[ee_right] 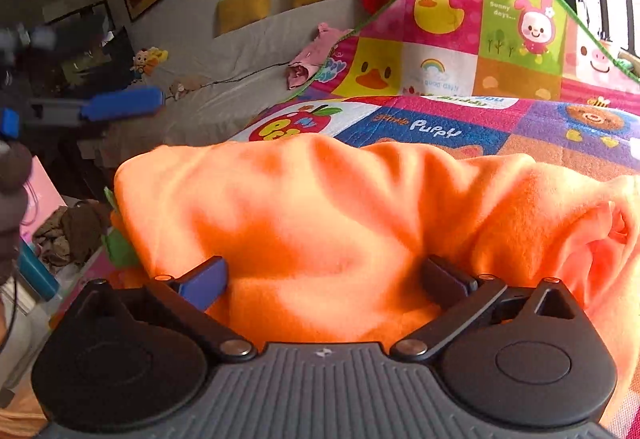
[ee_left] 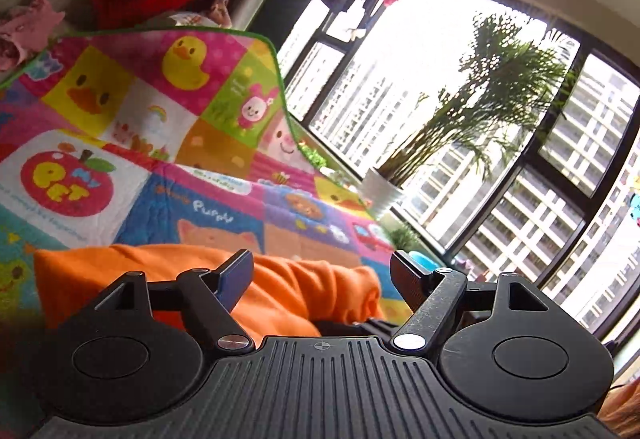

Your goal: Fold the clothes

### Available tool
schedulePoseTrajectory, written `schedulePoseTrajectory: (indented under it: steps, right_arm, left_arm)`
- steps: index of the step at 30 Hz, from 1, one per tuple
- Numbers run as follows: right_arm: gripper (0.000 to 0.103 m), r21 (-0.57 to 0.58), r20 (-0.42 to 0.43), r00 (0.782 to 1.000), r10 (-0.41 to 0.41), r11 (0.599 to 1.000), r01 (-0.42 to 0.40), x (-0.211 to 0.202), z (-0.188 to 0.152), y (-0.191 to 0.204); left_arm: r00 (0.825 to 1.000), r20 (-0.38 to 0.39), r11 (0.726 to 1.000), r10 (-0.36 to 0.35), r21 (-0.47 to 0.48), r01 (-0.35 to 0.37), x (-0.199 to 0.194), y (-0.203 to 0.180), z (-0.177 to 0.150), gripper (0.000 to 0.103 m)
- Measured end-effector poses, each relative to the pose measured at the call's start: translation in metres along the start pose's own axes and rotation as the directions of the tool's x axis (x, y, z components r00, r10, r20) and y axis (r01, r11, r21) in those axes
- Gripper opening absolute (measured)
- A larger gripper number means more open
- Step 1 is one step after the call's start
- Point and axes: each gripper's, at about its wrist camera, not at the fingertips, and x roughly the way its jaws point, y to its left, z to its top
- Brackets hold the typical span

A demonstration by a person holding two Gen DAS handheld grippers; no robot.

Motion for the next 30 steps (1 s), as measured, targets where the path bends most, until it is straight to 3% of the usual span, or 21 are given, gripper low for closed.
schedulePoseTrajectory:
  steps: [1, 4, 7, 10, 12, 14, 16, 20, 25, 30]
  right_arm:
    - [0.103, 0.004, 0.001, 1.0, -0.01, 1.0, 0.01, 0.001, -0.001, 0.002]
    - [0.103, -0.001, -0.007, 1.0, -0.006, 1.0, 0.006, 0.0, -0.001, 0.004]
    - [0.103, -0.04, -0.027, 0.999, 0.018, 0.999, -0.019, -0.005, 0.0, 0.004]
    - [0.103, -0.062, -0.007, 0.999, 0.039, 0.997, -0.039, -0.026, 0.004, -0.001]
    - [0.103, -0.082, 0.058, 0.998, 0.003, 0.997, 0.002, -0.047, 0.006, -0.003]
    - [0.103, -0.105, 0.142, 0.987, -0.08, 0.99, 0.095, -0.065, 0.008, -0.004]
    - [0.103, -0.12, 0.167, 0.97, -0.177, 0.973, 0.198, -0.065, 0.008, -0.006]
    - [0.103, -0.209, 0.041, 0.929, -0.368, 0.906, 0.368, -0.022, -0.013, -0.012]
    - [0.103, -0.235, 0.037, 0.923, -0.384, 0.894, 0.381, -0.015, -0.016, -0.01]
    - [0.103, -0.207, 0.016, 0.932, -0.361, 0.911, 0.356, -0.014, -0.015, -0.016]
  left_arm:
    - [1.0, 0.005, 1.0, -0.004, 0.004, 0.004, 0.0, -0.004, 0.0, 0.087]
    - [0.995, -0.068, 0.997, 0.072, -0.007, -0.073, 0.017, 0.0, -0.011, 0.088]
    - [0.975, -0.158, 0.984, 0.157, -0.059, -0.168, 0.036, 0.018, -0.03, 0.086]
    - [0.961, -0.198, 0.97, 0.195, -0.11, -0.219, 0.046, 0.038, -0.047, 0.087]
    - [0.957, -0.194, 0.968, 0.216, -0.088, -0.237, 0.048, 0.035, -0.05, 0.089]
    - [0.953, -0.189, 0.965, 0.238, -0.066, -0.254, 0.051, 0.032, -0.052, 0.094]
    - [0.948, -0.184, 0.961, 0.259, -0.045, -0.272, 0.053, 0.029, -0.055, 0.096]
    - [0.938, -0.172, 0.952, 0.302, -0.002, -0.307, 0.057, 0.023, -0.061, 0.099]
    - [0.925, -0.14, 0.935, 0.354, 0.07, -0.348, 0.06, 0.007, -0.068, 0.103]
    - [0.917, -0.123, 0.923, 0.38, 0.11, -0.368, 0.059, 0.002, -0.075, 0.103]
